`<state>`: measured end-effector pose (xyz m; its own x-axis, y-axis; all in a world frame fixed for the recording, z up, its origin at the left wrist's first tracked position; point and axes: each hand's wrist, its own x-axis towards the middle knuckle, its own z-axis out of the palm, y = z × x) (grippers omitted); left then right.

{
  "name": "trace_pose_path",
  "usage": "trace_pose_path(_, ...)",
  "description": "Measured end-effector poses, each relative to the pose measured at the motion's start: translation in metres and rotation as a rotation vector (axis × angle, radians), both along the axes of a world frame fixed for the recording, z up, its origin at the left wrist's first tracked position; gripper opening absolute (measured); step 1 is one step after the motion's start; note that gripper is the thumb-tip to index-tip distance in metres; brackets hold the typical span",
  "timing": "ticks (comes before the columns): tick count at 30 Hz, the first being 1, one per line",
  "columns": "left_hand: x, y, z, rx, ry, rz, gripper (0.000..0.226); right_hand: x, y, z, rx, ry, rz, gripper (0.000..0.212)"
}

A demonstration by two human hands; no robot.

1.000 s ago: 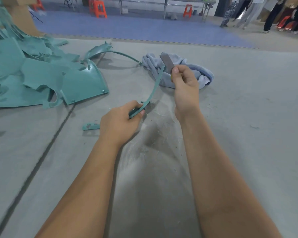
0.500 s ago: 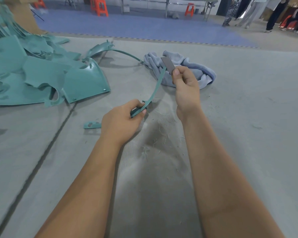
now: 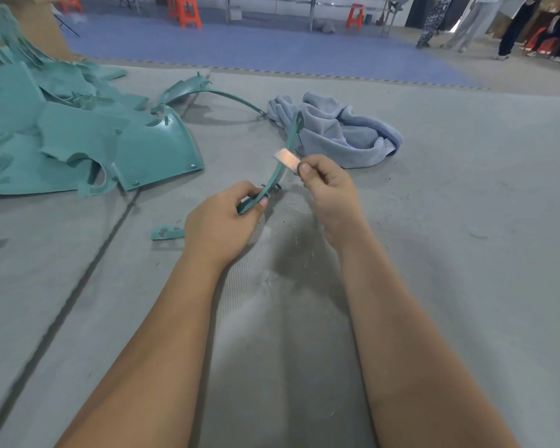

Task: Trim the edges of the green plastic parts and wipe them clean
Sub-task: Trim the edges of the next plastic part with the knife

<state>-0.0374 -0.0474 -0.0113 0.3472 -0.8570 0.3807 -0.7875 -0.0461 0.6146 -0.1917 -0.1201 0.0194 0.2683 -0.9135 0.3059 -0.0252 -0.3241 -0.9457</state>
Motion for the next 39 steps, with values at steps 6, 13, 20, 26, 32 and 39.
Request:
trace_pose_path(6, 0.000, 0.002, 0.000, 0.009, 0.018, -0.003, 0.014, -0.007, 0.001, 0.011, 0.063, -0.208, -0.033, 0.025)
trace_pose_path(13, -0.002, 0.007, 0.002, -0.051, 0.039, -0.070, 0.018, 0.001, -0.011, 0.041, 0.020, -0.166, -0.119, 0.020)
trace_pose_path(20, -0.001, 0.007, 0.003, -0.084, 0.083, -0.096, 0.019, 0.001, -0.009, 0.049, -0.001, -0.035, -0.185, 0.015)
trace_pose_path(26, 0.002, 0.006, 0.006, -0.097, 0.127, -0.084, 0.016, 0.000, 0.006, 0.047, -0.051, 0.168, -0.134, 0.019)
trace_pose_path(32, 0.000, 0.004, 0.006, -0.102, 0.131, -0.068, 0.018, 0.002, 0.014, 0.051, 0.008, 0.209, -0.051, 0.017)
trace_pose_path(39, 0.000, 0.005, 0.005, -0.114, 0.142, -0.059, 0.025, 0.004, -0.007, 0.068, -0.046, 0.078, -0.302, 0.015)
